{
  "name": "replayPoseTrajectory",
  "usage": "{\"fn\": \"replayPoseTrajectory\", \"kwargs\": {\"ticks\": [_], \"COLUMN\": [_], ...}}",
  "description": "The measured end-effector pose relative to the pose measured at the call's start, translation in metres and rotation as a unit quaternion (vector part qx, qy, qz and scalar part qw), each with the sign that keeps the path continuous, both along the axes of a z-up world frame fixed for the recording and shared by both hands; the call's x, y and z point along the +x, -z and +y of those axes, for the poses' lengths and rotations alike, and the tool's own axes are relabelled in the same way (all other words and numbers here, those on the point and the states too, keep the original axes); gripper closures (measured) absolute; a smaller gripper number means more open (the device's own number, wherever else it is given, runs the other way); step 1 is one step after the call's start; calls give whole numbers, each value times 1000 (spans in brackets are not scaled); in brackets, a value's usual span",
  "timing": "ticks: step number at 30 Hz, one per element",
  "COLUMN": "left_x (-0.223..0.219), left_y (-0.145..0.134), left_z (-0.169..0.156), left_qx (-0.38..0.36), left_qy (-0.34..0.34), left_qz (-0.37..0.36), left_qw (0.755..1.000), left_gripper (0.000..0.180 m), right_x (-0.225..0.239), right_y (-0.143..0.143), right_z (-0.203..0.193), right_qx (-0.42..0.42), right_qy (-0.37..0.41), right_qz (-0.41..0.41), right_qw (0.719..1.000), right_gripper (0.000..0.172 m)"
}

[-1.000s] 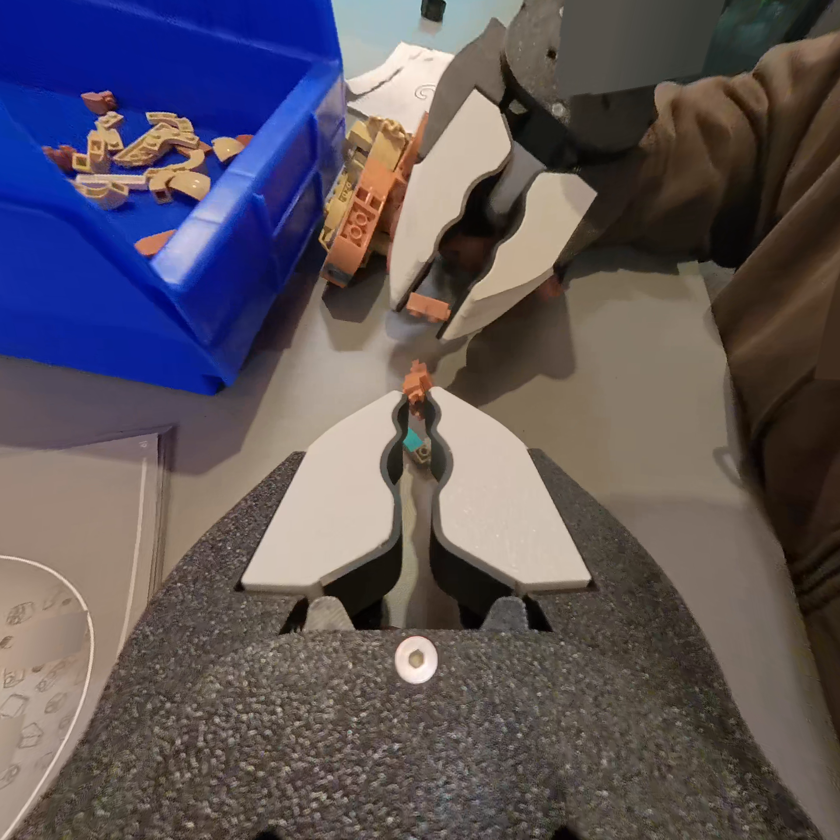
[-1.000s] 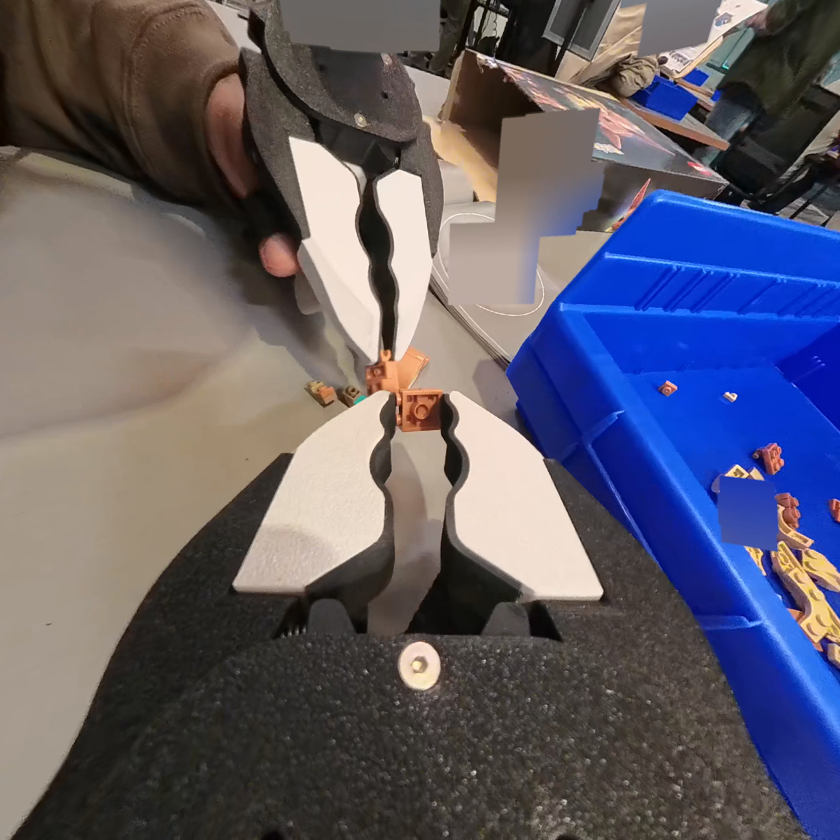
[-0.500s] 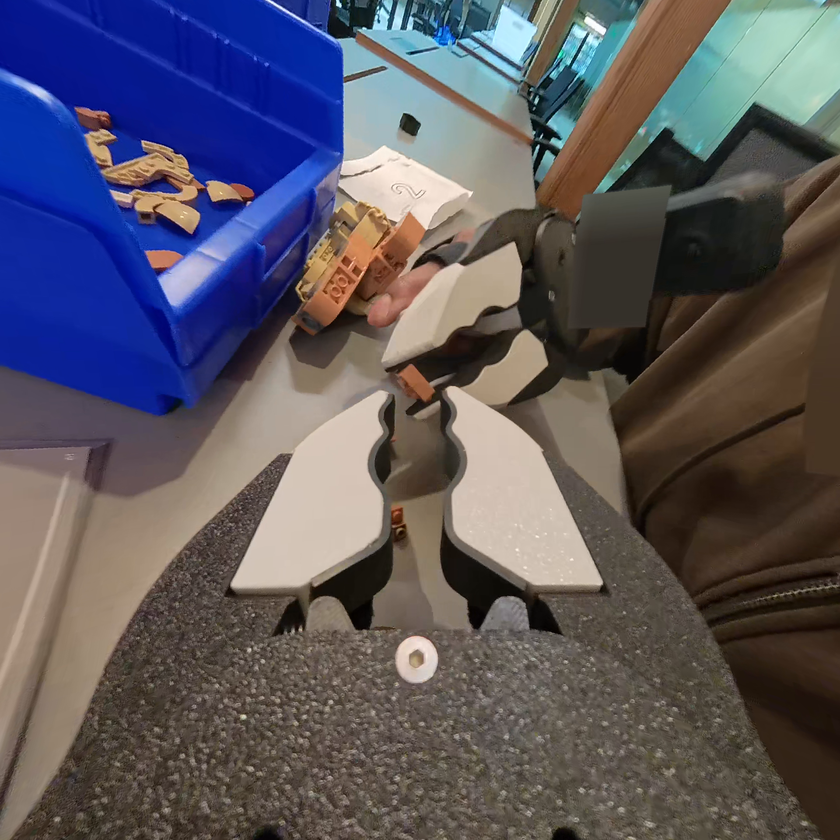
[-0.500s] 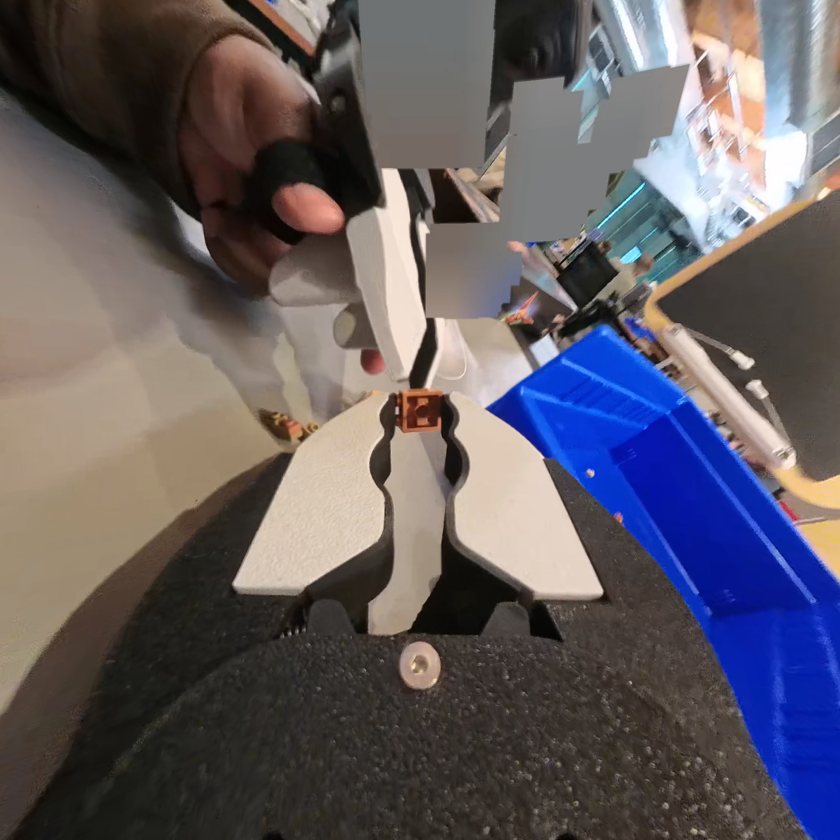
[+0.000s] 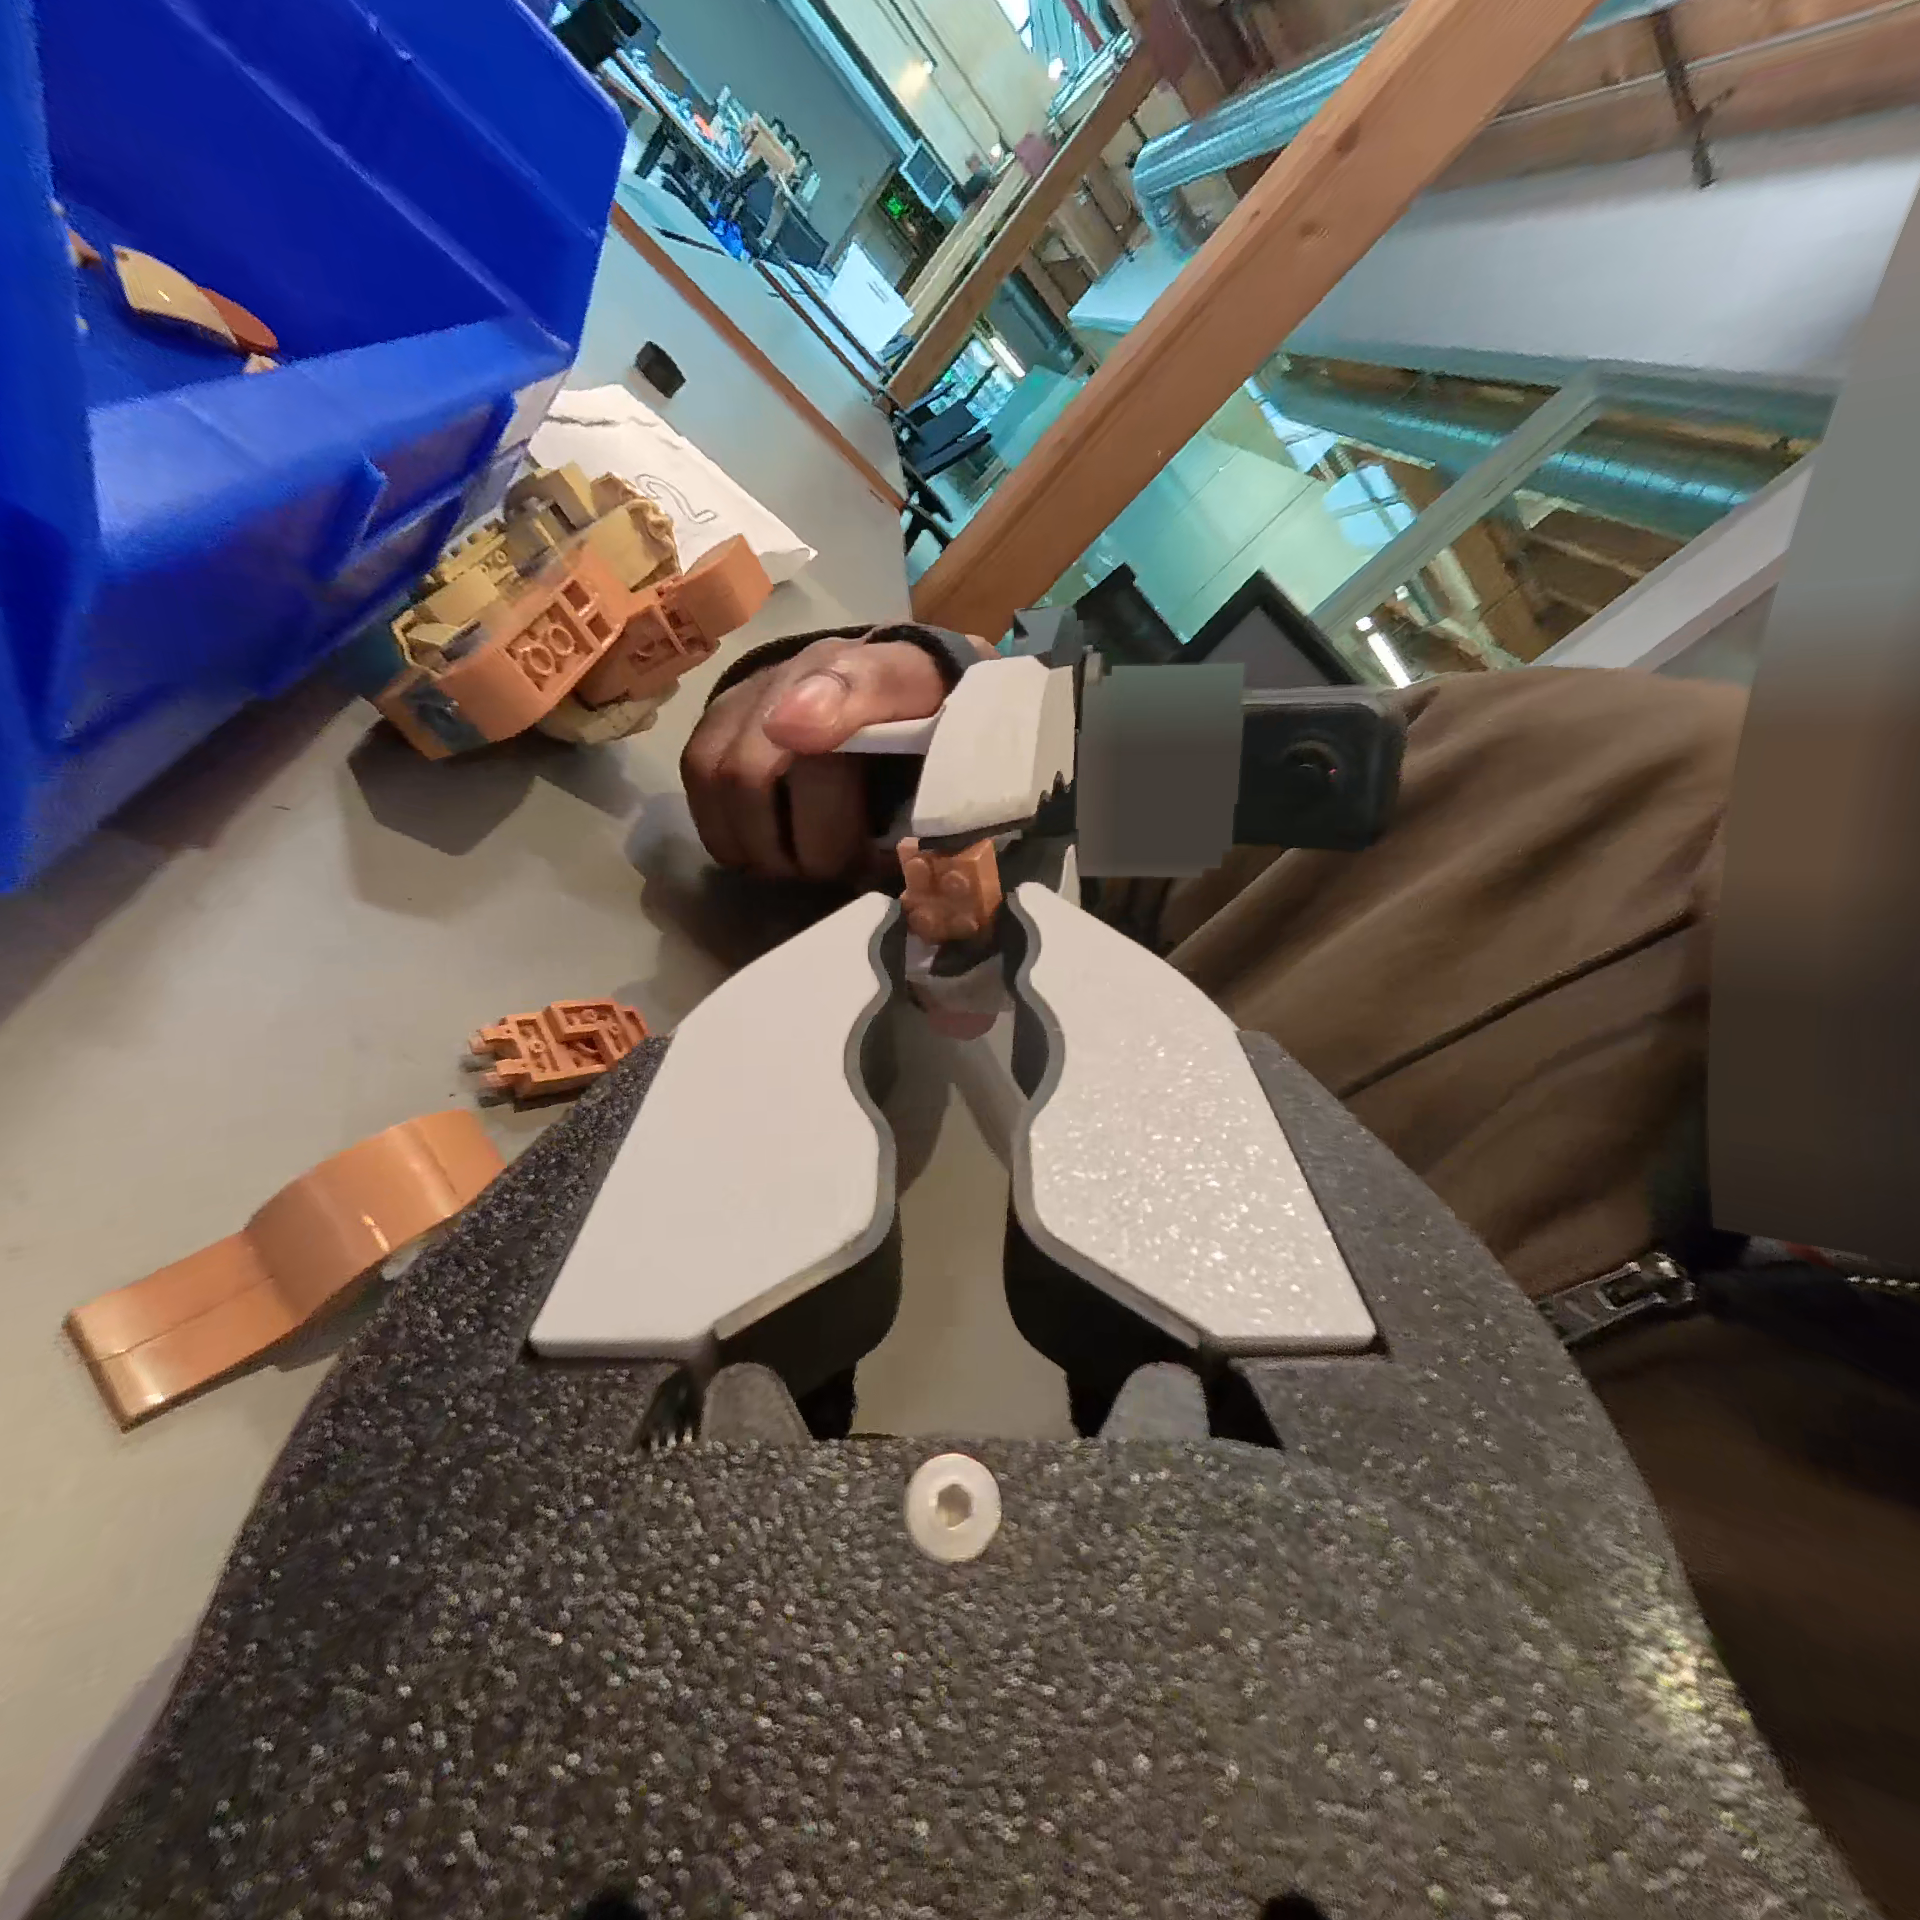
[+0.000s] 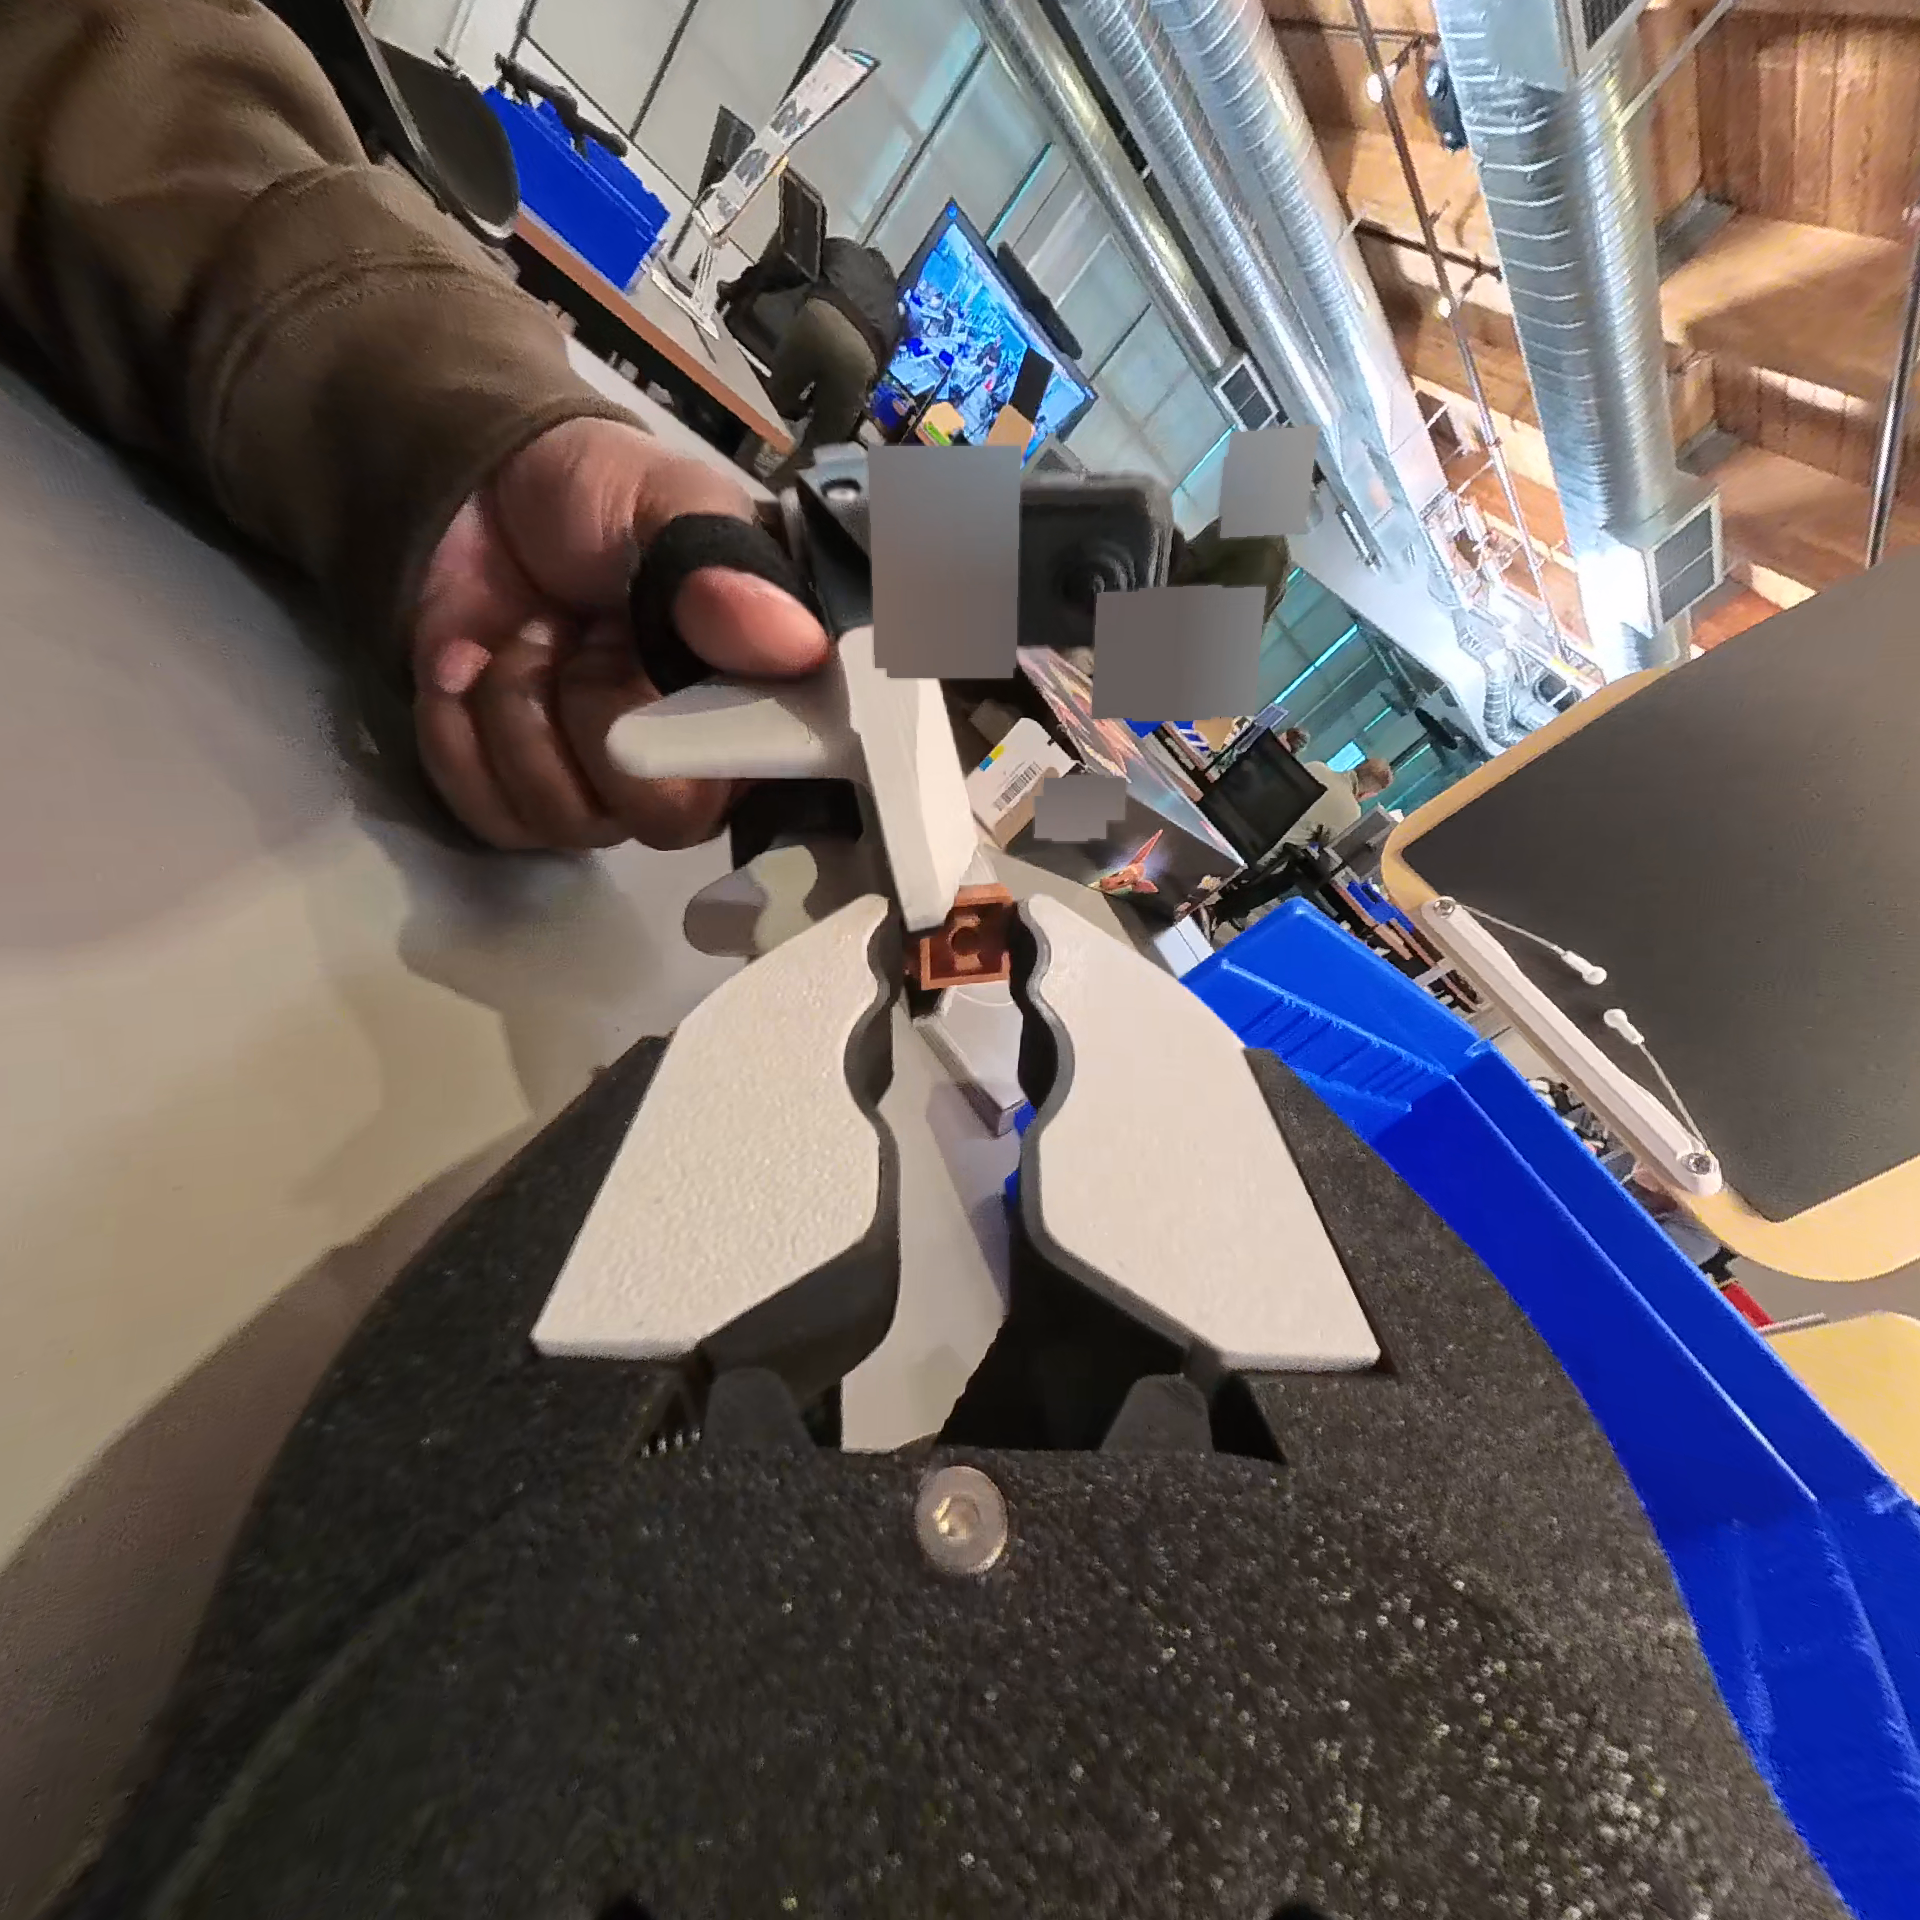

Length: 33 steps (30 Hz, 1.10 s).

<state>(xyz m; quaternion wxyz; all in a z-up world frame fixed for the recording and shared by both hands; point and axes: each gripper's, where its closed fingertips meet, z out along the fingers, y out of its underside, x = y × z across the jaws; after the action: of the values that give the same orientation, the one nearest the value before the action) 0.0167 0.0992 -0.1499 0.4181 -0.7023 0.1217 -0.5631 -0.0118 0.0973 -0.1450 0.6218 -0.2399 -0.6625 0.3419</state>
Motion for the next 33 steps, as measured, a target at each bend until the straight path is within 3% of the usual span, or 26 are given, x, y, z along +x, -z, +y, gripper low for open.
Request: {"fn": "replayPoseTrajectory", "kwargs": {"ticks": [3, 6, 13, 16, 21, 27, 30, 33], "left_x": [-6, -19, -35, -32, -28, -25, -23, -23], "left_y": [2, 7, 34, 41, 47, 51, 47, 41], "left_z": [3, 8, 11, 9, 6, 5, 5, 5], "left_qx": [39, 91, 205, 237, 265, 283, 281, 268], "left_qy": [-24, -57, -69, -57, -39, -29, -34, -43], "left_qz": [57, 172, 459, 516, 557, 576, 554, 506], "left_qw": [997, 979, 862, 821, 786, 766, 783, 819], "left_gripper": [163, 163, 163, 163, 163, 163, 163, 163], "right_x": [0, 2, 4, 2, 1, 2, 3, 4], "right_y": [3, 9, 16, 22, 34, 45, 41, 34], "right_z": [4, 11, 8, 7, 3, 1, 1, 3], "right_qx": [-17, -60, -187, -188, -164, -147, -162, -189], "right_qy": [2, -10, -60, -53, -43, -35, -44, -55], "right_qz": [-18, -55, -145, -167, -202, -234, -229, -214], "right_qw": [1000, 997, 970, 966, 965, 960, 959, 957], "right_gripper": [150, 147, 146, 145, 147, 155, 155, 155]}}
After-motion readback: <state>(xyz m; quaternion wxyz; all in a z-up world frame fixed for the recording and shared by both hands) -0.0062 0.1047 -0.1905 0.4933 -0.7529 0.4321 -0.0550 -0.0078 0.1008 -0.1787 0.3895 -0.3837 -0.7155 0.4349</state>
